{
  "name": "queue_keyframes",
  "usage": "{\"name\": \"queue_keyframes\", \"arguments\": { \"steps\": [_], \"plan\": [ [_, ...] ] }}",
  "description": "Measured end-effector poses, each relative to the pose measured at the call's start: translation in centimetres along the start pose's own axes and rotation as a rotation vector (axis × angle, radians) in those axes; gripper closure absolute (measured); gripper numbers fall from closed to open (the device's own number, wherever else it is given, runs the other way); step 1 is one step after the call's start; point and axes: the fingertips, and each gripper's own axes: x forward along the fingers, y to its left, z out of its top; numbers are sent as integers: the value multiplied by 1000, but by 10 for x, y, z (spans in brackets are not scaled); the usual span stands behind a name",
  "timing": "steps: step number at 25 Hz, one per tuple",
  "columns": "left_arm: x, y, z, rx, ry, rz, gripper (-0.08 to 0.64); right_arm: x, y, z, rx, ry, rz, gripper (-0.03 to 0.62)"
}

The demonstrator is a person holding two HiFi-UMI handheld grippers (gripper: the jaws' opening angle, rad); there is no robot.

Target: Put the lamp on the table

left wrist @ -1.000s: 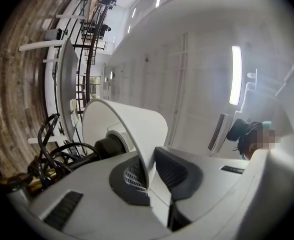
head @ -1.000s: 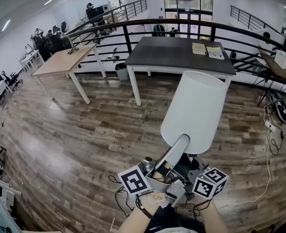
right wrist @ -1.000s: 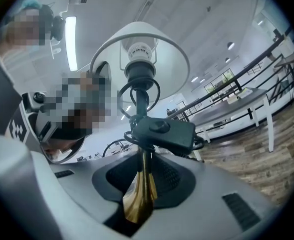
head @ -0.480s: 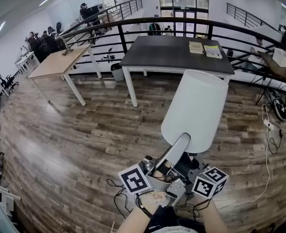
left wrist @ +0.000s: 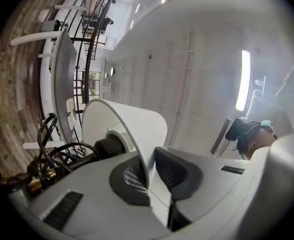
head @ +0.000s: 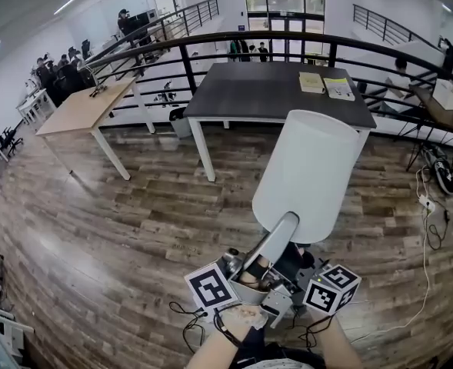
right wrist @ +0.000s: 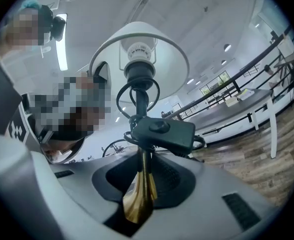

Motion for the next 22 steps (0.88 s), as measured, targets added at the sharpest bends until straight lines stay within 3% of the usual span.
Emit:
{"name": "queue_keyframes", "arguments": {
  "steps": [13, 22],
  "plan": [
    [36, 61, 92, -18, 21, -16, 525, 101, -46, 39, -9, -18, -28, 488],
    [44, 81, 123, -33, 16, -31, 526, 133, -61, 48, -9, -17, -43, 488]
  ]
}}
